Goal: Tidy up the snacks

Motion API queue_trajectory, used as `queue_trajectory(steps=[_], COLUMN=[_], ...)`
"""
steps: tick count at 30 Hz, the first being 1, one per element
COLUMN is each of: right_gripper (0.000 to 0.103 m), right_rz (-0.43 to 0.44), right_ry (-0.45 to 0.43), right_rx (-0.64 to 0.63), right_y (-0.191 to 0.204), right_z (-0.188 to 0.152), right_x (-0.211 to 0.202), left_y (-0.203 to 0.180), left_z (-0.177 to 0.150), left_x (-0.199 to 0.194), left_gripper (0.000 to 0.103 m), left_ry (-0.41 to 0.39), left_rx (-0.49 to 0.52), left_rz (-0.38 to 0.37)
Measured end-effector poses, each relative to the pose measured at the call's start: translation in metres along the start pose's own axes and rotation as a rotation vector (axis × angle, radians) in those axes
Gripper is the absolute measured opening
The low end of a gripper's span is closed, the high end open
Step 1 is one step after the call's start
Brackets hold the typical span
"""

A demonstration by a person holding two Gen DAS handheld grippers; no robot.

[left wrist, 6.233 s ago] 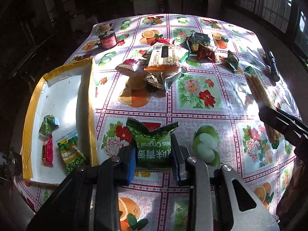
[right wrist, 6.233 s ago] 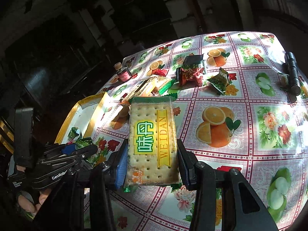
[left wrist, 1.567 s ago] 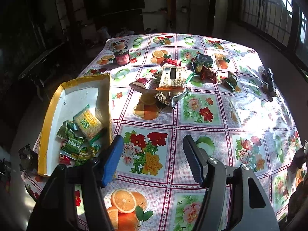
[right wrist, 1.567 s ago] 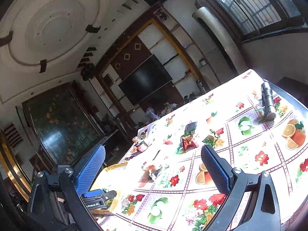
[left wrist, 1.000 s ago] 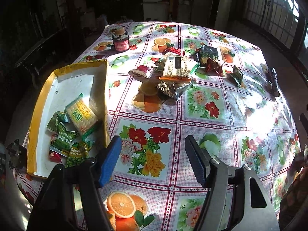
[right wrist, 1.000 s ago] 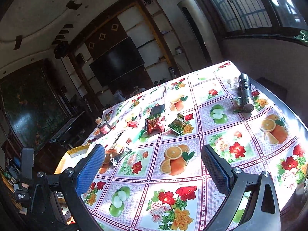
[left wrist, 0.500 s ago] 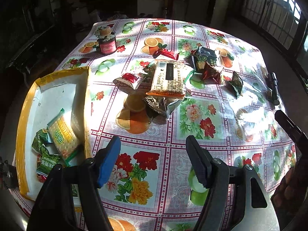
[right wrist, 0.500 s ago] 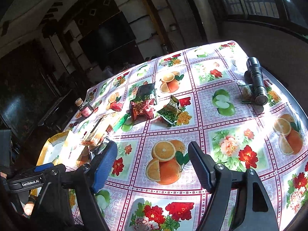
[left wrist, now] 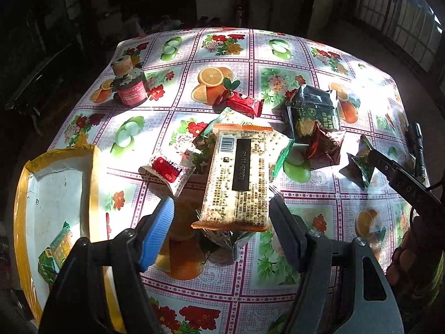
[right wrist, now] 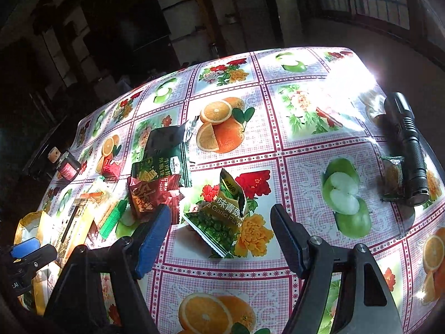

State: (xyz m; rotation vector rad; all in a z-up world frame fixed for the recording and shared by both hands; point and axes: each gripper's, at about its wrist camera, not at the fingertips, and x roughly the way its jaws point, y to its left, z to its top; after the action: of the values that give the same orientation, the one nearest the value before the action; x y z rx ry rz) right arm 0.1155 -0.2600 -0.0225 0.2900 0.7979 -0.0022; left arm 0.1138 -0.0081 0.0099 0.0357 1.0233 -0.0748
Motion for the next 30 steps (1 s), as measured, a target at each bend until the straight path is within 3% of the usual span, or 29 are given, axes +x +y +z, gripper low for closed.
queue_trajectory(steps=[8,10,11,12,21,30], right_gripper=[0.074,0.063,0.046,0.036,0.033,0.033], right_rz=[-0.03,-0.03,-0.027,-0.025,0.038,0.211], right_ry=[0.051,0.056,0.056,0.07,0.063,0.028], right_rx=[-0.026,-0.019,-0.027,-0.033,-0.017,0.01], right_y=[0.0,-0.002,-0.002,-0.003,-0.009,0.007], right_z=[0.005,0.007,0.007,0.006,-0.022,-0.082], right_x=[0.033,0.035,0.035,0.037,-0.001,-0.083], left_y=[-0.015,-0.015,-0.015,-0.015,-0.01,-0.001], left_z=[0.025,0.025,0.025,0.024,-0.002,-0.059], left_x=[0.05,0.06,0.063,0.066,0.038,-0.026], left_gripper=[0.072,0.071,0.063,0.059,0.055,0.055], left_ry=[0.073,0.091,0.098,0.104,0.093,0.038], left_rx=[0.005,-0.003,-0.009,-0.014,-0.037,-0.055], left_rz=[0.001,-0.003,-0.008,-0.018,-0.032,-0.052])
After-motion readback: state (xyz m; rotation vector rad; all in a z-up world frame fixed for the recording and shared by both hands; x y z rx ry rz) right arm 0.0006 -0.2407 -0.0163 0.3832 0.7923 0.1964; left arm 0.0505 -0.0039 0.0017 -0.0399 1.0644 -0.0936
